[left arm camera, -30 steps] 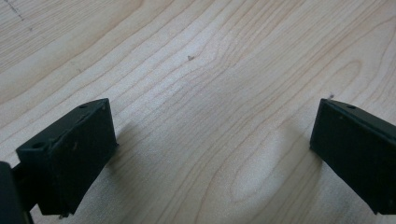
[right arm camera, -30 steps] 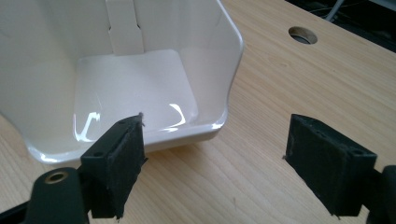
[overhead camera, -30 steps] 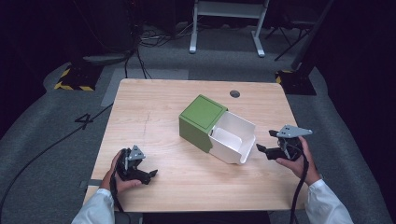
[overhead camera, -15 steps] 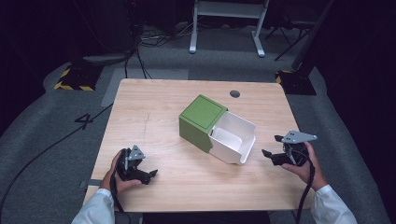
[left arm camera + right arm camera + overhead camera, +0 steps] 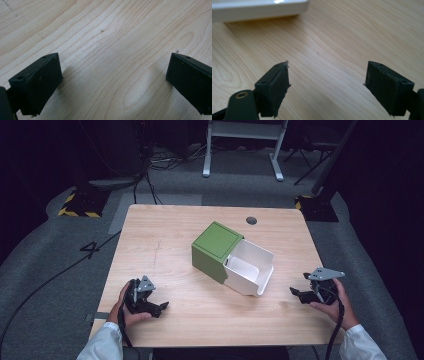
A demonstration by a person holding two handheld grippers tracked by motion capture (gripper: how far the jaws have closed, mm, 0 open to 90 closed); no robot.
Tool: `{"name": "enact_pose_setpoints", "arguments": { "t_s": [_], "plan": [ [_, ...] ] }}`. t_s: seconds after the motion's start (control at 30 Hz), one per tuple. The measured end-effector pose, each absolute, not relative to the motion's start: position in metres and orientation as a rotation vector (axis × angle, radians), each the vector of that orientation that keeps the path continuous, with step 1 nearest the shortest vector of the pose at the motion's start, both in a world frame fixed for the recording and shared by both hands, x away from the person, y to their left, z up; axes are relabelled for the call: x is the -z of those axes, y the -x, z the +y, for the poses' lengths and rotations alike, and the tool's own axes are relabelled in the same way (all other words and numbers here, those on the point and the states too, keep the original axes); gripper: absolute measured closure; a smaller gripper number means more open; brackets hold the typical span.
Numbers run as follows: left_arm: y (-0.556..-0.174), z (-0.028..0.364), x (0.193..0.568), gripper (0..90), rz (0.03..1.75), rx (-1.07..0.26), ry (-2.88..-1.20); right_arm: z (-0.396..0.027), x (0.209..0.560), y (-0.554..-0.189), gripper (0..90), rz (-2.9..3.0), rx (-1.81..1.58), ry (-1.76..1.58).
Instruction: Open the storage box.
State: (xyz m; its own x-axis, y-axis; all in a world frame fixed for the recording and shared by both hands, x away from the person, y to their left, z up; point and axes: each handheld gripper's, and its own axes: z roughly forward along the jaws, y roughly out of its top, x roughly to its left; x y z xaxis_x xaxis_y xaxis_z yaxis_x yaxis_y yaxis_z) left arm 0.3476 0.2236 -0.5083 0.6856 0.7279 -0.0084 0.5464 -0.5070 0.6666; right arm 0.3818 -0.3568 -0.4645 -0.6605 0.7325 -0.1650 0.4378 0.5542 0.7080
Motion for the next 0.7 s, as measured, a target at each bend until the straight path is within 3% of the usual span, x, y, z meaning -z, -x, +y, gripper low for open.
{"name": "enact_pose_setpoints", "arguments": {
  "t_s": [0.7],
  "plan": [
    [-0.348,0.223,0.508,0.2,0.979,-0.358,-2.237,-0.408,0.505,-0.363,16.8,2.273,-0.977,-1.167]
  ]
}}
